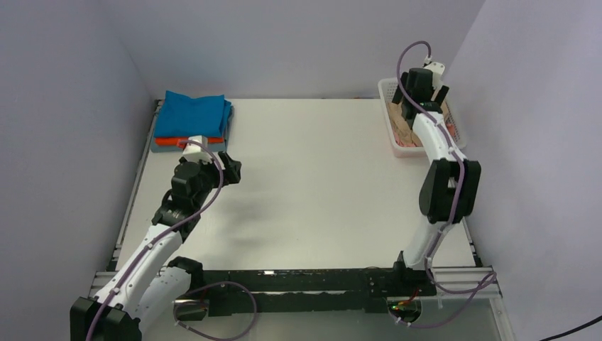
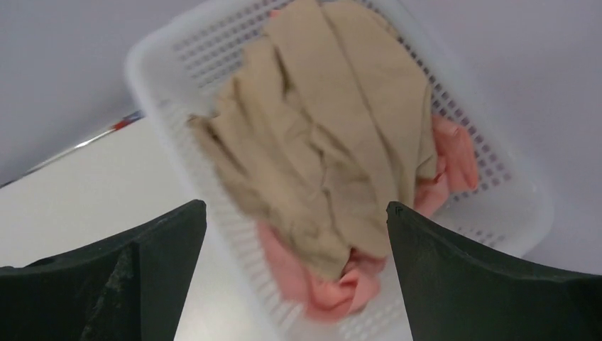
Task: Fold and stack the t-shirts
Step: Grab crumpled tshirt from bin with the right arm
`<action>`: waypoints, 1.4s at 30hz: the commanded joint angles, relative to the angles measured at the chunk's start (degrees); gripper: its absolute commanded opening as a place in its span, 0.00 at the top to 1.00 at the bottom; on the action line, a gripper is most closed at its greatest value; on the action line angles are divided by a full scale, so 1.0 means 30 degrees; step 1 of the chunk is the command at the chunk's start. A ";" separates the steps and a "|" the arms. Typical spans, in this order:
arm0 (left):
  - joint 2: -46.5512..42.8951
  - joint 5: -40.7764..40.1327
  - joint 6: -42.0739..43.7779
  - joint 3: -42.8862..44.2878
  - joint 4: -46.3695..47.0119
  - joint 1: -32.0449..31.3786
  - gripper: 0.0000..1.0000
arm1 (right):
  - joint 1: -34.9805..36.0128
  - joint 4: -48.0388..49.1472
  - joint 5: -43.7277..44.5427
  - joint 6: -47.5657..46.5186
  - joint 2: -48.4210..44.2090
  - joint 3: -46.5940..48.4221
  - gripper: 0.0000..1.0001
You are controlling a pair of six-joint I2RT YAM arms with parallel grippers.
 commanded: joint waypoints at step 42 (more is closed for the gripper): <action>0.1039 0.0158 -0.0067 0.0930 0.1049 0.0123 0.01 | -0.3026 0.1043 -0.4546 -0.2744 0.2211 0.8134 1.00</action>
